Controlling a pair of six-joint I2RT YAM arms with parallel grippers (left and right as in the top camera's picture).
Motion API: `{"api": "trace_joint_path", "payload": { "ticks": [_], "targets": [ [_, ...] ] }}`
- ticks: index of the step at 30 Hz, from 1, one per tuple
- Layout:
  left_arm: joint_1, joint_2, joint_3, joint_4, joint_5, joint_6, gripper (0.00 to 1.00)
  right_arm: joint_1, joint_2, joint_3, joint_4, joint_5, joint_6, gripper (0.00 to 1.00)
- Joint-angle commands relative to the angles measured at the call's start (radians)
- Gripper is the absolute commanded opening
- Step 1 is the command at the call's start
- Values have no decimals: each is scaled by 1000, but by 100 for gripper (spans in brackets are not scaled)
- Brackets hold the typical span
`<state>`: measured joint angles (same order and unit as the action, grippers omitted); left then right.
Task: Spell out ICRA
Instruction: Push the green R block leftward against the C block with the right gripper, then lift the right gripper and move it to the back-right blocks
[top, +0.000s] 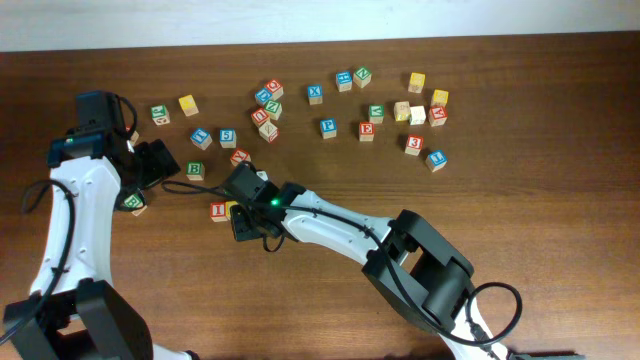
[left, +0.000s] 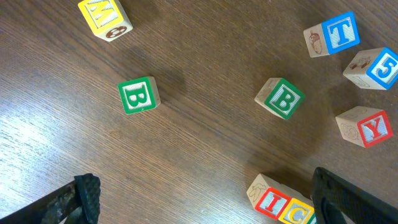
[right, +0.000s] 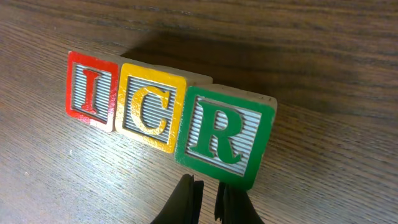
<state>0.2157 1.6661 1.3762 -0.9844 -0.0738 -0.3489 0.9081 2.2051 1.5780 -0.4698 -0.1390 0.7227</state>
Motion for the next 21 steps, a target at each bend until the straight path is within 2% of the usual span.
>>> {"api": "trace_joint_path", "payload": {
  "ticks": [1, 13, 21],
  "targets": [
    [3, -3, 3, -1, 7, -6, 99, 8, 14, -11, 7, 16, 1, 5],
    [3, -3, 3, -1, 7, -6, 99, 8, 14, -11, -1, -21, 0, 5],
    [3, -3, 3, -1, 7, -6, 99, -93, -37, 12, -240, -91, -24, 4]
  ]
}}
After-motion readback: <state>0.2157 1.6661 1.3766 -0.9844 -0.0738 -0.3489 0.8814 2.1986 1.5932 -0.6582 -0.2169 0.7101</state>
